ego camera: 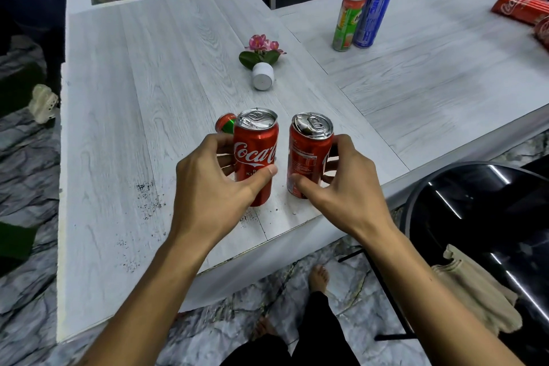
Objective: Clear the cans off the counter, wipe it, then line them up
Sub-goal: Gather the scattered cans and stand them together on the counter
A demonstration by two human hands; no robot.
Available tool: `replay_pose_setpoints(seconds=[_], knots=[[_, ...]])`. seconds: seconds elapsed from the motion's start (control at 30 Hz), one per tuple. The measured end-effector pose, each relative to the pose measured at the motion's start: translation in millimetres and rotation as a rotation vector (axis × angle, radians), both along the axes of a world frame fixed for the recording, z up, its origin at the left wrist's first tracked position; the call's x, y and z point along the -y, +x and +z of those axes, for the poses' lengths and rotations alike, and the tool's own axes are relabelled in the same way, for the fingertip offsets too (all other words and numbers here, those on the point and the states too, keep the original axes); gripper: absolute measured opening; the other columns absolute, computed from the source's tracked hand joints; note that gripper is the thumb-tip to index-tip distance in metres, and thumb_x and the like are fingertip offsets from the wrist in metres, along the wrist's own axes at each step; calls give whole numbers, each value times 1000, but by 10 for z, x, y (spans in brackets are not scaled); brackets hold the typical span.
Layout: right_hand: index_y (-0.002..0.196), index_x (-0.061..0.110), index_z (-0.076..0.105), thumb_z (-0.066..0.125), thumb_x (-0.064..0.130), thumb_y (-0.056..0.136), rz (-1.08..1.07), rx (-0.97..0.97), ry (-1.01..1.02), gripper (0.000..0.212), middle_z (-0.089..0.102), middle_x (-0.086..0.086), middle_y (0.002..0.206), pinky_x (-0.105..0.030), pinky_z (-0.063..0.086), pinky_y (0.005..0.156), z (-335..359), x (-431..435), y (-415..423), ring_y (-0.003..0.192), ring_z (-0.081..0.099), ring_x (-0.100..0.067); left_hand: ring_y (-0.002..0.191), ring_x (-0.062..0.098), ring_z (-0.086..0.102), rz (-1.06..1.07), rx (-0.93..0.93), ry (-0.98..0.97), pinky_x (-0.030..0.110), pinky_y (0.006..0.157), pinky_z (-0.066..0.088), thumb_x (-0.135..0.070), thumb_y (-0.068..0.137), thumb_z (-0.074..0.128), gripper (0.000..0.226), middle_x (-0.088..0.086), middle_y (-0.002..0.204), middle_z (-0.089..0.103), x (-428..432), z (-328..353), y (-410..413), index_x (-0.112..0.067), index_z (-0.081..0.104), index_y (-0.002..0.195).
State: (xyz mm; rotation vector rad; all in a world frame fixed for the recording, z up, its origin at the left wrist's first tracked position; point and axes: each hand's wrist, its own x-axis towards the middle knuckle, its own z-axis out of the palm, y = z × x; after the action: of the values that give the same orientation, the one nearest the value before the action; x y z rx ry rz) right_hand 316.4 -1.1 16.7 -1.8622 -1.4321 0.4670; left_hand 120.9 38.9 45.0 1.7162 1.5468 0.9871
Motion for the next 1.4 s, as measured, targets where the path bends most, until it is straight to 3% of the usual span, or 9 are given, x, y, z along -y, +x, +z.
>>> replay_pose_setpoints(seconds=[0.1, 0.27, 0.47, 0.57, 0.7, 0.8, 0.97, 1.23, 1.4], knots=[[111, 32, 45, 80, 52, 72, 2, -3, 11, 56, 63, 14, 101, -38, 59, 74, 46, -28, 83, 88, 63, -4, 100, -2, 69, -14, 1, 41, 29, 89, 60, -52, 65, 94, 65, -23, 103, 68, -34, 9, 97, -34, 61, 118], [116, 29, 48, 82, 50, 72, 0, -16, 37, 60, 64, 14, 105, -40, 60, 77, 158, -124, 287, 93, 64, -7, 93, -14, 65, -45, 10, 75, 7, 77, 53, -52, 64, 94, 63, -29, 96, 63, -149, 72, 319, -42, 55, 113], [117, 30, 48, 84, 49, 72, 10, -21, 76, 60, 61, 18, 103, -38, 60, 78, 224, -334, 551, 94, 64, -4, 104, 4, 69, -39, 44, 100, 31, 87, 61, -50, 64, 94, 63, -18, 108, 68, -354, 73, 600, -38, 58, 114], [120, 29, 49, 83, 49, 73, 15, -34, 81, 62, 62, 16, 106, -37, 61, 79, 228, -473, 709, 95, 64, -5, 98, -8, 66, -30, 33, 102, 12, 82, 56, -53, 64, 94, 63, -32, 97, 61, -482, 64, 746, -40, 56, 113], [120, 29, 50, 84, 49, 73, 6, -36, 105, 62, 61, 18, 106, -29, 59, 75, 224, -693, 963, 92, 63, 1, 91, -24, 60, -16, 59, 102, 2, 77, 49, -49, 64, 95, 64, -36, 93, 58, -694, 35, 999, -40, 55, 113], [118, 31, 49, 84, 48, 73, -4, -46, 113, 59, 57, 25, 100, -19, 54, 72, 215, -877, 1171, 91, 59, 9, 88, -27, 58, 2, 57, 113, -1, 74, 46, -49, 64, 94, 64, -36, 93, 57, -866, 6, 1222, -41, 53, 112], [121, 26, 52, 85, 46, 73, -11, -52, 129, 62, 62, 17, 107, -10, 50, 73, 228, -1182, 1532, 89, 60, 3, 89, -30, 56, 1, 79, 127, -2, 74, 45, -42, 65, 96, 65, -34, 98, 55, -1159, -27, 1600, -37, 52, 113], [132, 19, 52, 88, 43, 75, -8, -47, 143, 71, 65, 8, 121, 1, 43, 66, 294, -1631, 2059, 97, 59, -3, 97, -14, 63, 15, 118, 140, 5, 80, 51, -44, 65, 95, 67, -33, 102, 58, -1614, -13, 2164, -35, 53, 116], [126, 20, 55, 87, 42, 74, -17, -53, 168, 66, 65, 11, 112, -4, 49, 71, 326, -1930, 2371, 91, 62, 1, 103, -1, 67, 37, 105, 153, 13, 84, 55, -48, 64, 94, 67, -27, 106, 60, -1880, 5, 2510, -36, 51, 114]])
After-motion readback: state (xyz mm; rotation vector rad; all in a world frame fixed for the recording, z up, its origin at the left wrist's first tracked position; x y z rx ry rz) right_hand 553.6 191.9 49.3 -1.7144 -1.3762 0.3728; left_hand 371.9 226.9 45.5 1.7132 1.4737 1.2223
